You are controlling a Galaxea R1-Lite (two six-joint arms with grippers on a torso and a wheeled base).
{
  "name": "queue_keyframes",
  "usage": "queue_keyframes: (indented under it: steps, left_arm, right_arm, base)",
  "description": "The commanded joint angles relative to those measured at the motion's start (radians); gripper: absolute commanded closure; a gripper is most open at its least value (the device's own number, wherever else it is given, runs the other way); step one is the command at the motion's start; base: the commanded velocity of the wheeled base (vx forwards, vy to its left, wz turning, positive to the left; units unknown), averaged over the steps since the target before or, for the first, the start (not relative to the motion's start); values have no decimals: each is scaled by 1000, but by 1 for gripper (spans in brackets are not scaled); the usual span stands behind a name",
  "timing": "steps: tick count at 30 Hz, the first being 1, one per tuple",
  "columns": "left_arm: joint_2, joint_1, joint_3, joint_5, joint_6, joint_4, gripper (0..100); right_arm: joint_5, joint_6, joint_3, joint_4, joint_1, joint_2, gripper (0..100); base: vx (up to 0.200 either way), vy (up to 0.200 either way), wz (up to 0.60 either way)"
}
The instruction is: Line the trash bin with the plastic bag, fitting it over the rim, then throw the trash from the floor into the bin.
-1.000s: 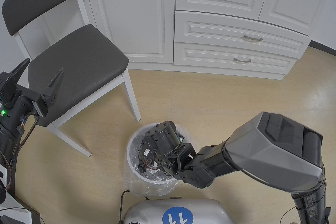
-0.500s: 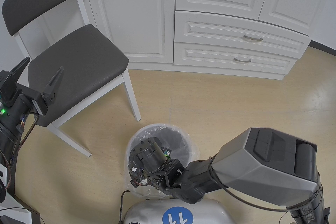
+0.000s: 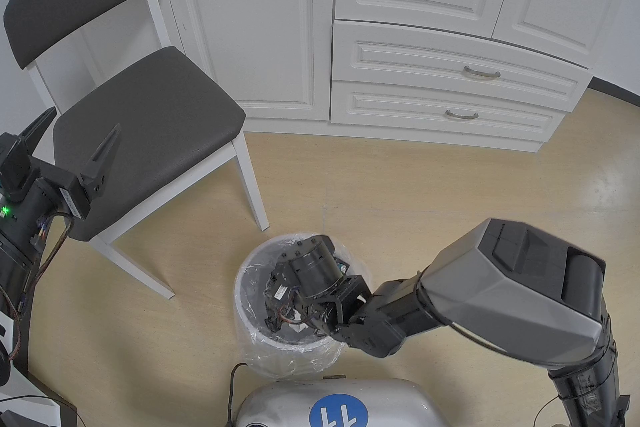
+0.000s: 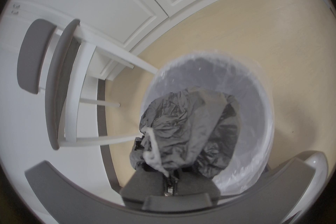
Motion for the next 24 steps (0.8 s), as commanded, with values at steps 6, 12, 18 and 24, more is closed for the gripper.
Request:
queue_keyframes:
  steps: [6, 12, 18, 24]
  left_arm:
    - [-2, 1, -6, 1, 1, -1, 0]
    - [-1, 1, -4, 1, 1, -1, 0]
    - [-1, 1, -6, 1, -1, -1, 0]
    - [1, 2, -10, 1, -4, 0, 0]
  right_arm:
    - [-15, 4, -69, -2, -56, 54, 100]
    - [-58, 7, -89, -11, -59, 65, 100]
    - [-54, 21, -80, -1, -27, 43, 100]
    - [-43, 24, -87, -1, -4, 58, 100]
  base:
    - [0, 0, 0]
    - [0, 0, 0]
    - [0, 0, 0]
    - [0, 0, 0]
